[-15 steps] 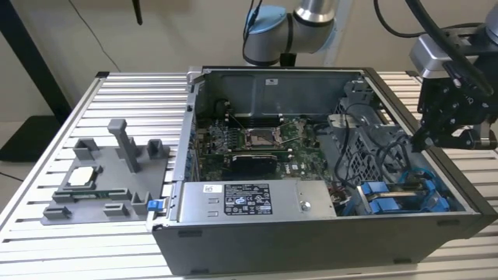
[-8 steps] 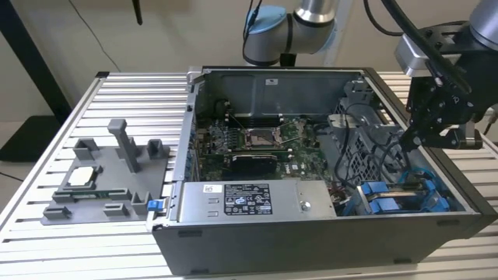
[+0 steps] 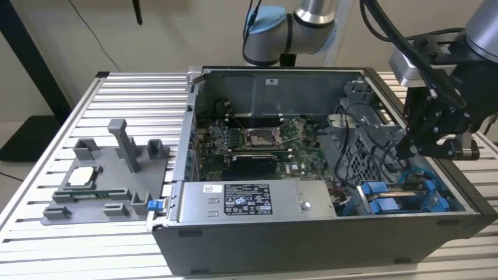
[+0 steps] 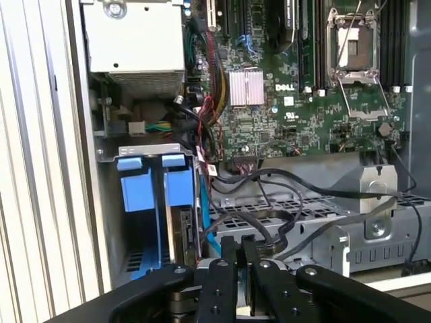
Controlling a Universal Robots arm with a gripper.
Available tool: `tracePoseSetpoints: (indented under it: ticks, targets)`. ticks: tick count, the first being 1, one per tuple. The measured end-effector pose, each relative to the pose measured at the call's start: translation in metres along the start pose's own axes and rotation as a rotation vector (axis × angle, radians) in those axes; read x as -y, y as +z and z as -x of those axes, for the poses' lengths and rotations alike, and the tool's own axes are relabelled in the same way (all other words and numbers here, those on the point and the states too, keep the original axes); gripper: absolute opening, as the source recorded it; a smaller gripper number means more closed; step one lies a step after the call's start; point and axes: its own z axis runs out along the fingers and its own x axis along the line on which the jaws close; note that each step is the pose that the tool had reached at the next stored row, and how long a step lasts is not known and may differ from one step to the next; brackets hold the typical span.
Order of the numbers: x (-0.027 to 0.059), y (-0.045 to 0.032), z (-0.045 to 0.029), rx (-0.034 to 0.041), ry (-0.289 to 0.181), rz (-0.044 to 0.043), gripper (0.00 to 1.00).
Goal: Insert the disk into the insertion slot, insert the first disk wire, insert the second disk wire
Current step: 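Insert the second disk wire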
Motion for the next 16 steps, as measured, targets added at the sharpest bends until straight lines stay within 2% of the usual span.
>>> tracePoseSetpoints:
  ticks: [5,10,16]
  targets:
    - [-0.0038,0.0035,-0.0126,0.0001,0.0,0.0,0.0]
    - [-0.0139,0.0108,-0.0181,-0.0004,0.001,-0.0003,0.0]
    - [-0.0144,0.0207,-0.025,-0.0003,0.003,-0.0025,0.0]
